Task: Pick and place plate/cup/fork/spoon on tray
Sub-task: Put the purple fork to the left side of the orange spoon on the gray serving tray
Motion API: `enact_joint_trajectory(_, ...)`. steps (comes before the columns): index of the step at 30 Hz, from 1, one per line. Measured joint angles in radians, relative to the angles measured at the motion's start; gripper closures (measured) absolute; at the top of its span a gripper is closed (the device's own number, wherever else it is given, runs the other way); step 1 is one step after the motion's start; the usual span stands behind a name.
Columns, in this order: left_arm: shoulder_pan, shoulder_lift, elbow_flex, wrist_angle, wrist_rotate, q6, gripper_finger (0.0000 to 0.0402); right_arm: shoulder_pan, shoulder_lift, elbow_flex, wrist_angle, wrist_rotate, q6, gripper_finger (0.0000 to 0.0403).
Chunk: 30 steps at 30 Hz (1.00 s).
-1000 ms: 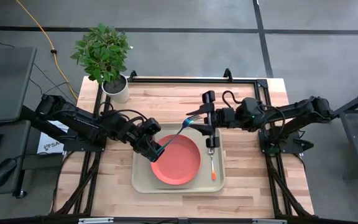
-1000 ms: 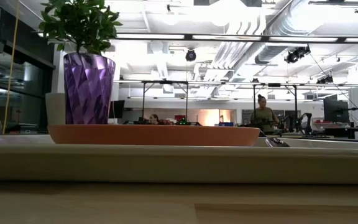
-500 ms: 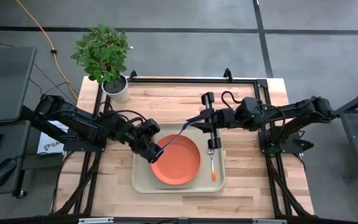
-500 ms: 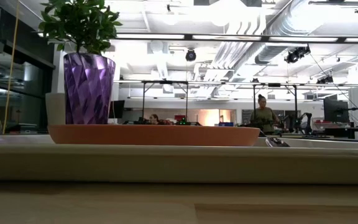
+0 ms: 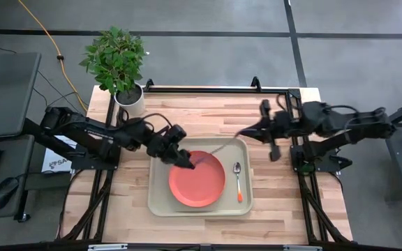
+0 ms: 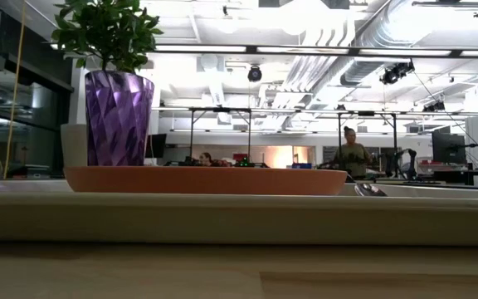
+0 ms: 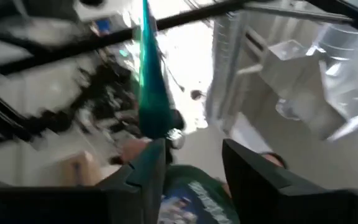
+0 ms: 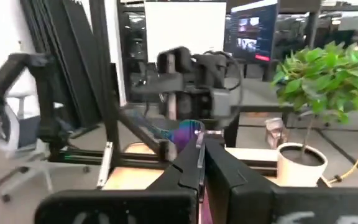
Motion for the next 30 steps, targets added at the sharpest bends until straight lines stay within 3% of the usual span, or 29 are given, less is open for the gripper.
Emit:
enact_joint_trajectory(8, 0.146, -0.001, 0.001, -0.178, 0.132, 0.288, 0.0237, 0.039, -0.134, 0.000, -0.206, -0.005, 0.245, 0.0402)
enact_joint_trajectory(14, 0.156, 0.000, 0.097, -0.511, 0.186, 0.577, 0.0241, 0.038, -0.099, 0.000, -0.435, -0.143, 0.500, 0.0402)
enact_joint_trajectory(18, 0.154, -0.001, 0.261, -0.815, 0.186, 0.830, 0.0241, 0.036, -0.028, 0.000, -0.467, -0.255, 0.522, 0.0402)
enact_joint_trajectory(21, 0.155, -0.005, 0.430, -1.116, 0.099, 1.073, 0.0241, 0.019, 0.028, 0.000, -0.521, -0.312, 0.521, 0.0402)
enact_joint_trajectory(25, 0.153, -0.006, 0.660, -1.520, -0.165, 1.364, 0.0241, -0.018, 0.095, 0.000, -0.609, -0.372, 0.513, 0.0403)
enact_joint_trajectory(28, 0.143, -0.018, 0.749, -1.623, -0.338, 1.412, 0.0241, -0.038, 0.130, 0.000, -0.630, -0.381, 0.480, 0.0403)
enact_joint_trajectory(30, 0.143, -0.053, 0.749, -1.626, -0.379, 1.405, 0.0241, -0.052, 0.149, 0.000, -0.642, -0.397, 0.468, 0.0403)
